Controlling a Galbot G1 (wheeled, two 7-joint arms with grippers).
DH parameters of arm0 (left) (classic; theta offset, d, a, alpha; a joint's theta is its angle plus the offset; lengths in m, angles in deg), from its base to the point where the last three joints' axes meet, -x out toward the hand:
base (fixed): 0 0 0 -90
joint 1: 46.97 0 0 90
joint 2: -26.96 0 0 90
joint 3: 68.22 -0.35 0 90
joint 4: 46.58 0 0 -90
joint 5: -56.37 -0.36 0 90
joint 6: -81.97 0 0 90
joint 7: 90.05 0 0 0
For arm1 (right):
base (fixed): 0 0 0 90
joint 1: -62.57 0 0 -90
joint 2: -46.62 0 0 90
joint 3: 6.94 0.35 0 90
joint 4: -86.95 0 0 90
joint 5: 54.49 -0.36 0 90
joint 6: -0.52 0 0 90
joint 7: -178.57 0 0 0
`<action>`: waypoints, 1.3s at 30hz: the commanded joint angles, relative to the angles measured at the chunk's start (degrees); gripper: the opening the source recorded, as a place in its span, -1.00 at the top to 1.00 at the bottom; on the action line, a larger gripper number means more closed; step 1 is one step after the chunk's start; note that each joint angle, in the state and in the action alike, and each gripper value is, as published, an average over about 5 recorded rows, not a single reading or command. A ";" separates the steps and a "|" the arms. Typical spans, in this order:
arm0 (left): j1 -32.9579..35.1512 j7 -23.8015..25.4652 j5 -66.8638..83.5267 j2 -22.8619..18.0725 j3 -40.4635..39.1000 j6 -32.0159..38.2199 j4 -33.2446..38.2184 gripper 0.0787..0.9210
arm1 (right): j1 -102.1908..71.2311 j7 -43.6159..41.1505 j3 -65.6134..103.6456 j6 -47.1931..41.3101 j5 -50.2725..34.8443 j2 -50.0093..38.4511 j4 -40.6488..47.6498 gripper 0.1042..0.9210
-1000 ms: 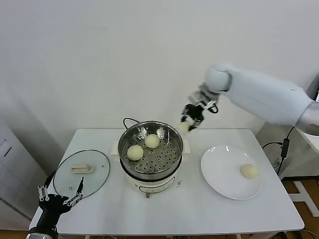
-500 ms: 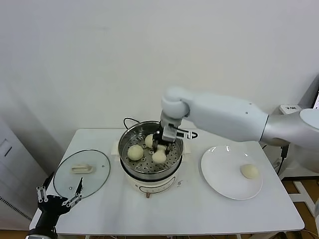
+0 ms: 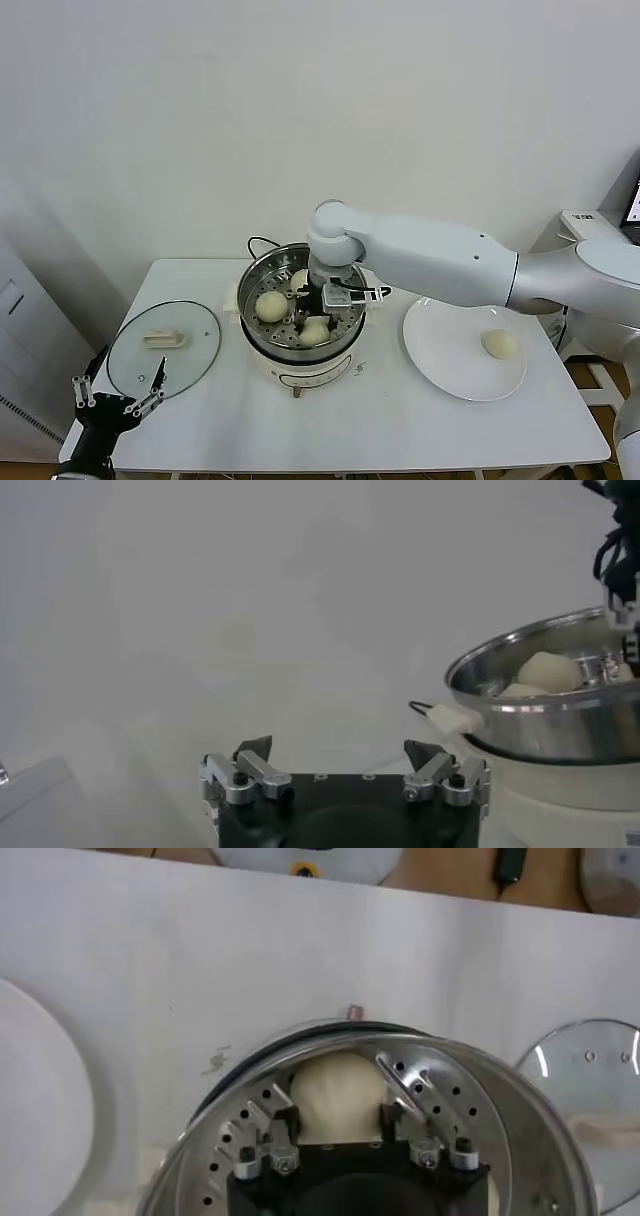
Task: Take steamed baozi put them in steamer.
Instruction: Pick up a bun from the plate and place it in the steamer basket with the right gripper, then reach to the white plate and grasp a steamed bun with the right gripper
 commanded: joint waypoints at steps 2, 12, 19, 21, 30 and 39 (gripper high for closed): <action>-0.01 0.01 0.05 0.13 -0.09 0.05 -0.01 -0.77 | -0.33 0.80 2.94 0.74 2.06 -0.12 1.30 -0.51; -0.95 0.01 -0.17 0.94 -1.00 -0.42 -0.04 -0.77 | 13.97 7.24 -3.25 -35.98 -31.26 -13.00 12.46 -0.76; -1.90 -0.09 -0.16 1.82 -1.41 -1.21 -0.05 -0.77 | 12.23 -0.26 -5.36 -40.07 -28.46 -21.67 23.32 -0.76; -2.09 -0.13 -0.45 2.14 -1.71 -1.30 -0.02 -0.77 | 8.10 -0.74 -2.02 -38.01 -21.83 -24.12 25.44 -0.76; -2.38 -0.27 -1.31 2.91 -2.44 -1.93 -0.06 -0.77 | -15.49 0.60 13.18 -36.14 -8.55 -33.47 26.68 -0.76; -2.60 -0.53 -2.13 3.54 -2.98 -2.38 -0.25 -0.77 | -24.28 3.51 19.44 -36.02 -5.99 -34.32 26.41 -0.76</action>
